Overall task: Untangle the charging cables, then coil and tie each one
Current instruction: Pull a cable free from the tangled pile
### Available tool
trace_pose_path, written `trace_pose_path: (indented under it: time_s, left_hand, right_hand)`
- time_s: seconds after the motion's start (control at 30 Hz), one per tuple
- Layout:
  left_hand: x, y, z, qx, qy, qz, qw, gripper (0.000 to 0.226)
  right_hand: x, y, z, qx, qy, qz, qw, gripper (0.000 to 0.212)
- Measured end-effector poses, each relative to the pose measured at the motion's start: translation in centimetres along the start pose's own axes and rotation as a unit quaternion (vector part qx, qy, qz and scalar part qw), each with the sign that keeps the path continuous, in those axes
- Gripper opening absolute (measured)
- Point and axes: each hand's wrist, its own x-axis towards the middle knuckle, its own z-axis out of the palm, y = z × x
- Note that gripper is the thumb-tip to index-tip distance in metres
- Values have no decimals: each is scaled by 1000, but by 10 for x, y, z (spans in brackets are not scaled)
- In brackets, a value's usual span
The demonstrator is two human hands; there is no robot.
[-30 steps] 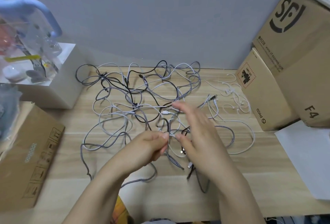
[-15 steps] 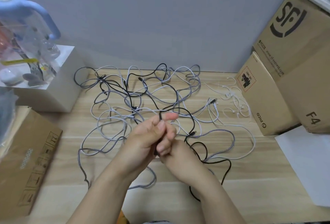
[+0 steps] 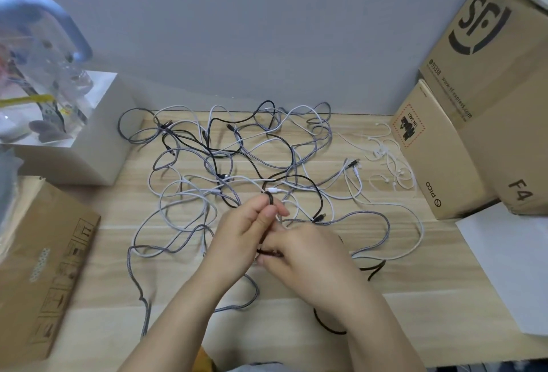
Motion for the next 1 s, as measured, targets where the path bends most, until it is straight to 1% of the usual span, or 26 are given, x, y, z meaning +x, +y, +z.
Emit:
trace_pose_path:
  time_s: [0.03, 0.07, 0.13, 0.2, 0.23, 0.3, 0.4, 0.43, 0.5, 0.53, 0.6, 0.63, 0.67, 0.73, 0.77, 0.83, 0.9, 0.93, 1.0]
  left_hand:
    - [-1, 0, 0, 31, -5, 10, 999, 20]
    - [-2, 0, 1, 45, -6, 18, 999, 19]
    - [-3, 0, 2, 41, -1, 32, 999, 22]
    - [-4, 0, 1, -13, -9, 30, 999, 29]
    - [-3, 1, 0, -51, -21, 21, 998, 31]
    - [-4, 4, -2, -113, -51, -6, 992, 33]
    - [-7, 7, -5, -194, -107, -27, 975, 32]
    - [-7, 8, -6, -227, -131, -25, 965, 33]
    - [-9, 13, -9, -306, -167, -28, 937, 33]
    - [-10, 16, -9, -342, -173, -27, 923, 31]
    - [-12, 22, -8, -396, -170, -18, 902, 25]
    - [-12, 25, -6, -429, -171, -18, 887, 22]
    - [-12, 28, -4, -474, -190, -20, 860, 21]
    - [-11, 33, -3, -565, -248, -20, 786, 29]
    - [-10, 36, -6, -581, -248, -22, 775, 35]
    - [-8, 38, -12, -586, -220, -20, 779, 46]
    - [-5, 44, -17, -606, -174, -1, 776, 50]
    - [-3, 47, -17, -597, -129, 6, 792, 51]
    - [1, 42, -15, -518, -36, -4, 855, 57]
  right_hand:
    - [1, 1, -5, 30, 26, 13, 999, 14]
    - [1, 2, -9, 69, 55, 30, 996, 15]
    - [3, 5, -11, 150, 103, 63, 981, 39]
    - [4, 9, -12, 197, 142, 66, 968, 47]
    - [5, 12, -13, 217, 165, 58, 960, 46]
    - [6, 15, -17, 233, 221, 18, 947, 36]
    - [7, 17, -19, 228, 307, -93, 919, 13]
    - [7, 17, -18, 230, 324, -112, 911, 9]
    - [9, 19, -15, 264, 336, -105, 898, 4]
    - [12, 21, -13, 296, 336, -85, 890, 7]
    - [16, 22, -6, 361, 313, -31, 878, 13]
    - [18, 21, -1, 391, 282, -8, 876, 14]
    - [20, 19, 4, 414, 246, 7, 877, 15]
    - [23, 16, 12, 402, 203, 27, 893, 19]
    - [24, 16, 14, 374, 188, 36, 907, 23]
    - [24, 17, 18, 312, 142, 54, 938, 24]
    - [21, 15, 22, 257, 76, 68, 961, 19]
    - [18, 13, 24, 239, 42, 73, 967, 17]
    - [12, 9, 23, 225, -8, 74, 971, 24]
